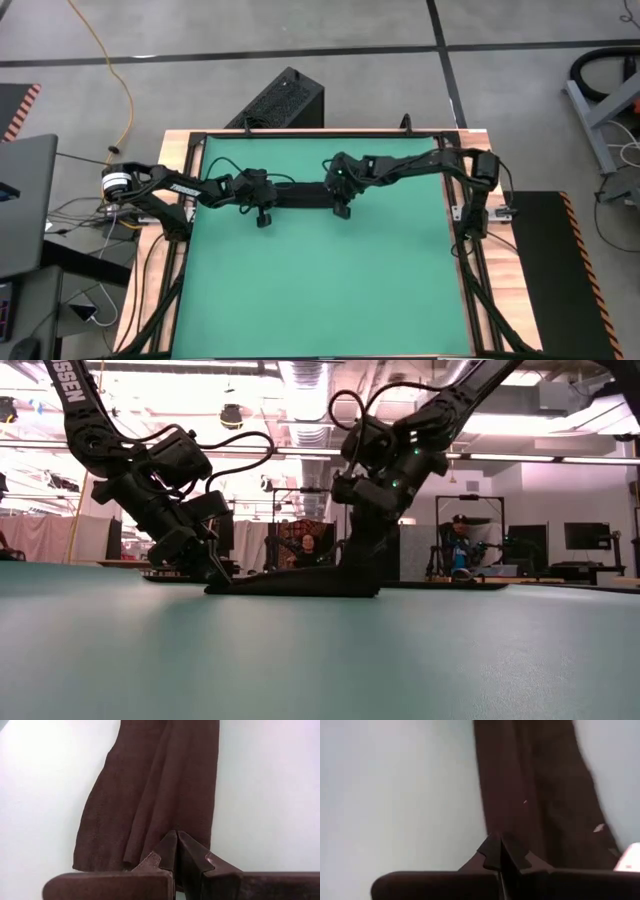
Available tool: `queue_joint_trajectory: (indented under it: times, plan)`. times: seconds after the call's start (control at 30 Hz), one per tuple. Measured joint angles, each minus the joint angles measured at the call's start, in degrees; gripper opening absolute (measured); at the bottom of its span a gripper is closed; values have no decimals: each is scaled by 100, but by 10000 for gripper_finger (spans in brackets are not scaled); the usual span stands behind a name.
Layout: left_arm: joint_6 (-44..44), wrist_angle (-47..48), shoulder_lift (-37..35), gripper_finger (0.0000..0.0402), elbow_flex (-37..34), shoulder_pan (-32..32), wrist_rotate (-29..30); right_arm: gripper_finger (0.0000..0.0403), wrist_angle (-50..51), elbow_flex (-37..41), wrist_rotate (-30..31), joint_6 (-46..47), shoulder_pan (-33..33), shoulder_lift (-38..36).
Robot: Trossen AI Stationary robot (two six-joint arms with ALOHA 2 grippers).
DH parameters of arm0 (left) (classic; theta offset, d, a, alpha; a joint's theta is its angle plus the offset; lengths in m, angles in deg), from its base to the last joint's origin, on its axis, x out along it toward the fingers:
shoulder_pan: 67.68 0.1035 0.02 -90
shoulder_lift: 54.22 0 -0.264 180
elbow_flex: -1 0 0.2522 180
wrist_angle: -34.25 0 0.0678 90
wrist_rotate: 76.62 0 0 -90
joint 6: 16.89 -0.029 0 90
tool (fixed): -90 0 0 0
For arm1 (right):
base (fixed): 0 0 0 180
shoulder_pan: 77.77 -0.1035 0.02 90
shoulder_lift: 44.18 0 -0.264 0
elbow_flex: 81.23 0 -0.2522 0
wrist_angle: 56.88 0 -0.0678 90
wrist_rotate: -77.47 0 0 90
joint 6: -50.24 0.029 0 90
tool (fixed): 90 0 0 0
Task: Roll towel
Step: Roll the black towel
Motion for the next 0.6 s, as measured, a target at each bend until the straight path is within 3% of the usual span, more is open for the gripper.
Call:
queue_joint_trajectory:
  times: [0.6]
  plan:
    - [-4, 239, -245, 0, -11, -2, 103, 14, 75, -31, 175, 221, 148, 783]
